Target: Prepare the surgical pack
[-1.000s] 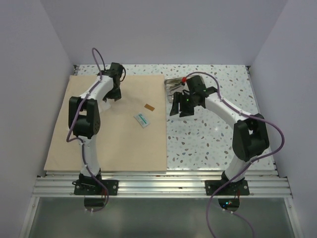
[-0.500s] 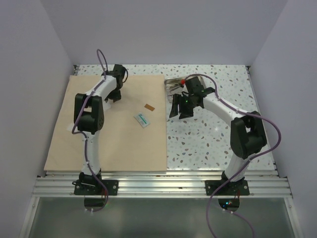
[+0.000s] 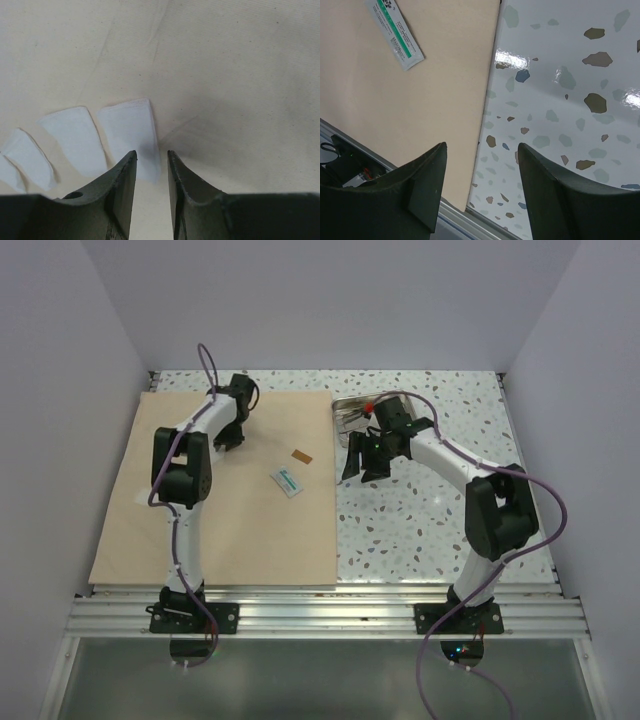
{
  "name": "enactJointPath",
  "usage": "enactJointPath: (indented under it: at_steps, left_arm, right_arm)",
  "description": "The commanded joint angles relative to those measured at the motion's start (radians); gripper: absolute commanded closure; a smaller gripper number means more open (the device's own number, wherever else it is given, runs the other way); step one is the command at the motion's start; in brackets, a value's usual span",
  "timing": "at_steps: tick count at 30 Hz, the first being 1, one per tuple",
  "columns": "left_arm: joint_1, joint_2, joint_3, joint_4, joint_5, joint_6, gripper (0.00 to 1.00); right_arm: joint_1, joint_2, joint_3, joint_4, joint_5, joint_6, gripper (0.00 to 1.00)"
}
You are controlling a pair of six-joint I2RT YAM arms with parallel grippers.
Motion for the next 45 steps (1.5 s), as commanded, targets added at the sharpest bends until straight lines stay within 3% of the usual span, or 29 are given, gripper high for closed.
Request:
enactJointPath:
  at_steps: [1,14,19,30,45]
  left_arm:
    - [0.020,0.005,0.008,-0.012,-0.008,-0.031,0.66]
    - [0.035,0.002,-0.039,0.002,0.026,-0.032,0.66]
    - [0.038,-0.004,-0.041,0.013,0.038,-0.029,0.71]
    - [0.046,-0.044,-0.024,0.002,0.034,-0.035,1.00]
    - [0.099,-0.231,-0.058,-0.075,-0.006,-0.061,1.00]
  right_arm:
    - [0.006,-0.010,0.000,0.018,-0.019,-0.020,0.37]
    - [0.004,-0.007,-0.003,0.027,-0.023,-0.014,0.37]
    - [0.004,-0.004,-0.003,0.029,-0.025,-0.014,0.37]
    - [0.004,-0.005,-0.003,0.030,-0.025,-0.014,0.37]
    - [0.006,0.001,-0.006,0.044,-0.048,0.002,0.37]
